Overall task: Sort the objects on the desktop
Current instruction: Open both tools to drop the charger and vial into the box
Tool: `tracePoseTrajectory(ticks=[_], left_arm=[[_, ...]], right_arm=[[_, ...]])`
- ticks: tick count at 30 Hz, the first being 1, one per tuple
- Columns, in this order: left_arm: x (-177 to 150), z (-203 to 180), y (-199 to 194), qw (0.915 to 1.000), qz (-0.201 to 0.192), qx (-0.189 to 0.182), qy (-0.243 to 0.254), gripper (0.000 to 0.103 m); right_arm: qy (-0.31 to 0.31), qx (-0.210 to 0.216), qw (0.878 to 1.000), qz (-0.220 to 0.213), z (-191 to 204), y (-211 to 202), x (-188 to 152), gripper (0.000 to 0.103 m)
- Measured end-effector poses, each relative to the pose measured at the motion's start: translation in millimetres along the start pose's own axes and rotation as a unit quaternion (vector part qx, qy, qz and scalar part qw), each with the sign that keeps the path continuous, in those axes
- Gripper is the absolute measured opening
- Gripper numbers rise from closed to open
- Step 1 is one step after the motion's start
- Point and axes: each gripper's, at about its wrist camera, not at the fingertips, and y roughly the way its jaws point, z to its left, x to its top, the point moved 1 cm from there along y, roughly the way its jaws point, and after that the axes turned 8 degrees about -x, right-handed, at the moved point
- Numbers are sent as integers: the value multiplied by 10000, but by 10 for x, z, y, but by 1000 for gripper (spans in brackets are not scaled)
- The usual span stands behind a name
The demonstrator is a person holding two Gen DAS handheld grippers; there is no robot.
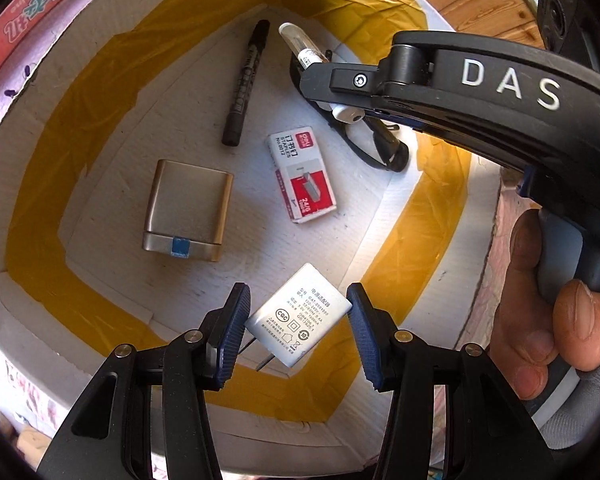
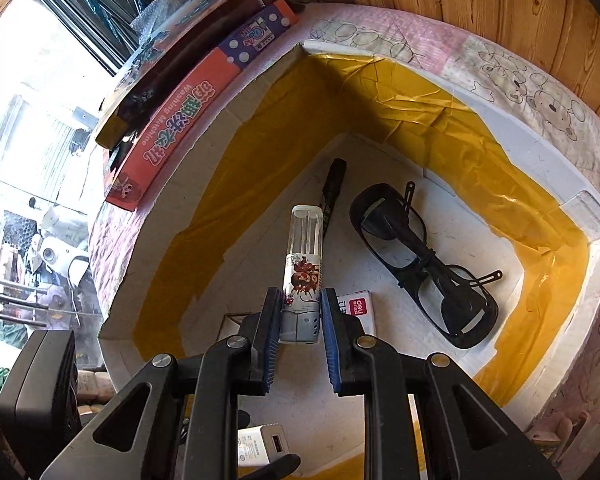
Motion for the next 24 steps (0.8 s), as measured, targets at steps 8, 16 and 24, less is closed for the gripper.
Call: tracePoseTrajectory(ticks=[8,16,24], left_arm=[[6,47,32,9999,64,113,-21,53],[-33,54,-21,10000,0,94,-30,53],[-110,28,-162,9997,-164,187,25,53]], right_arm=[[176,12,9998,105,-30,151,89,25],[335,66,9994,36,-150,69,25,30],[236,143,9996,-70,-93,-107,-73,34]])
